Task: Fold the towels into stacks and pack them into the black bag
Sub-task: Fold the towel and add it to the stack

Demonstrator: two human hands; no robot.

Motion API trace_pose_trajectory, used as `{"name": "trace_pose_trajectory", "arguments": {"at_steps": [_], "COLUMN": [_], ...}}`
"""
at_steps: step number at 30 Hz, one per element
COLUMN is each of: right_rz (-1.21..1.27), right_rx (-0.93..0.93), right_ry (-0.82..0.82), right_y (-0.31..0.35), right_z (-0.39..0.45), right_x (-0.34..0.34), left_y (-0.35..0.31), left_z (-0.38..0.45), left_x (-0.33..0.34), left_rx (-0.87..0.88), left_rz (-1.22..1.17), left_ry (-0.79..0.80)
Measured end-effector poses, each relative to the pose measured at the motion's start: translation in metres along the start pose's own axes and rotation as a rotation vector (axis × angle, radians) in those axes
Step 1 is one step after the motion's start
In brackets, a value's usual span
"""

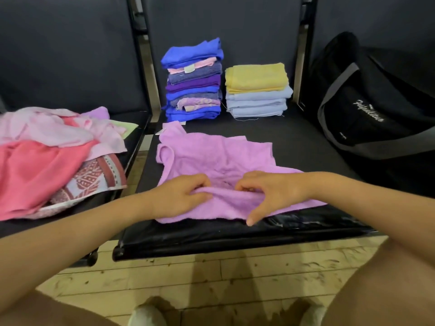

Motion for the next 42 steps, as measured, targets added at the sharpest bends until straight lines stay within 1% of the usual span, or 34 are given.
{"name": "trace_pose_trajectory", "arguments": {"at_steps": [2, 3, 5, 6, 7, 9, 10, 11, 12, 14, 15, 16, 17, 18, 19, 20, 21, 22, 23, 24, 25, 27, 28, 29, 30, 31, 32, 33, 35, 36, 37, 38, 39, 42], "right_rz": [-0.060, -0.044, 0.060, 0.149, 0.276, 0.546, 0.613, 0.600, 0.509, 0.223, 0.116, 0.078, 0.105, 0.181, 0.242, 0.218, 0.109, 0.007, -0.041, -0.018, 0.058, 0.309, 0.449, 0.570, 0.653, 0.673, 0.635, 0.541, 0.309, 0.225, 0.178, 0.168, 0.177, 0.239], "right_rx": [-0.014, -0.014, -0.015, -0.016, -0.025, -0.035, -0.012, 0.030, 0.077, 0.121, 0.104, 0.064, 0.023, -0.012, -0.020, -0.006, 0.008, 0.003, -0.017, -0.026, -0.023, -0.045, -0.076, -0.108, -0.119, -0.106, -0.066, -0.009, 0.122, 0.182, 0.229, 0.261, 0.281, 0.327], "right_ry": [-0.099, -0.141, -0.179, -0.192, -0.202, -0.219, -0.232, -0.255, -0.296, -0.399, -0.447, -0.481, -0.482, -0.427, -0.317, -0.190, -0.104, -0.087, -0.116, -0.156, -0.189, -0.198, -0.174, -0.137, -0.105, -0.087, -0.092, -0.119, -0.181, -0.210, -0.250, -0.308, -0.386, -0.656], "right_y": [0.001, 0.001, 0.003, 0.002, 0.000, -0.009, -0.013, -0.017, -0.020, -0.019, -0.016, -0.012, -0.009, -0.005, -0.001, 0.002, 0.004, 0.004, 0.003, 0.003, 0.001, 0.000, 0.000, 0.001, 0.001, -0.001, -0.004, -0.009, -0.021, -0.029, -0.038, -0.048, -0.056, -0.078], "right_z": [0.000, 0.001, 0.002, 0.002, 0.003, 0.005, 0.006, 0.007, 0.008, 0.007, 0.006, 0.004, 0.002, 0.001, 0.002, 0.004, 0.006, 0.009, 0.011, 0.012, 0.011, 0.005, 0.002, -0.001, -0.003, -0.004, -0.003, -0.001, 0.009, 0.015, 0.023, 0.031, 0.039, 0.060], "right_x": [-0.002, -0.004, -0.008, -0.010, -0.011, -0.013, -0.013, -0.014, -0.015, -0.022, -0.025, -0.028, -0.029, -0.028, -0.023, -0.016, -0.011, -0.008, -0.009, -0.012, -0.016, -0.023, -0.025, -0.026, -0.026, -0.028, -0.030, -0.033, -0.041, -0.043, -0.047, -0.052, -0.059, -0.084], "left_y": [0.006, 0.008, 0.011, 0.012, 0.013, 0.017, 0.019, 0.020, 0.018, 0.003, -0.007, -0.014, -0.019, -0.022, -0.021, -0.021, -0.023, -0.023, -0.022, -0.021, -0.019, -0.015, -0.013, -0.009, -0.006, -0.002, 0.003, 0.007, 0.017, 0.024, 0.033, 0.041, 0.047, 0.069], "left_z": [0.001, 0.002, 0.004, 0.005, 0.005, 0.005, 0.005, 0.004, 0.004, 0.000, -0.001, -0.001, 0.001, 0.004, 0.005, 0.006, 0.006, 0.006, 0.006, 0.006, 0.005, 0.003, 0.001, 0.000, -0.001, -0.001, -0.002, -0.001, 0.000, 0.001, 0.003, 0.006, 0.009, 0.020], "left_x": [-0.005, -0.006, -0.009, -0.011, -0.013, -0.018, -0.020, -0.022, -0.023, -0.024, -0.022, -0.017, -0.010, -0.002, 0.004, 0.007, 0.007, 0.004, 0.001, -0.004, -0.008, -0.019, -0.022, -0.027, -0.032, -0.037, -0.043, -0.048, -0.053, -0.054, -0.056, -0.059, -0.066, -0.088], "left_rx": [-0.068, -0.100, -0.172, -0.211, -0.245, -0.293, -0.299, -0.278, -0.224, -0.077, -0.030, -0.017, -0.046, -0.082, -0.107, -0.098, -0.080, -0.066, -0.069, -0.088, -0.110, -0.153, -0.166, -0.170, -0.173, -0.187, -0.217, -0.264, -0.397, -0.458, -0.504, -0.532, -0.551, -0.604], "left_rz": [-0.204, -0.285, -0.384, -0.386, -0.339, -0.097, 0.036, 0.161, 0.249, 0.298, 0.300, 0.317, 0.374, 0.459, 0.543, 0.589, 0.602, 0.583, 0.524, 0.425, 0.288, -0.073, -0.252, -0.380, -0.415, -0.372, -0.275, -0.143, 0.140, 0.229, 0.269, 0.281, 0.269, 0.110], "left_ry": [-0.054, -0.068, -0.075, -0.076, -0.074, -0.069, -0.079, -0.120, -0.194, -0.335, -0.347, -0.310, -0.236, -0.163, -0.109, -0.099, -0.115, -0.131, -0.130, -0.126, -0.126, -0.157, -0.168, -0.179, -0.181, -0.182, -0.180, -0.157, -0.052, -0.005, 0.006, -0.025, -0.096, -0.395]}}
Point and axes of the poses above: each hand's wrist, its own z-axis towards the middle knuckle, its own x-axis out of the palm, y = z × x, the point moved 4 cm from there along z, towards the middle knuckle, and after that the axes turned 12 degrees about y, right-handed, at the moved point
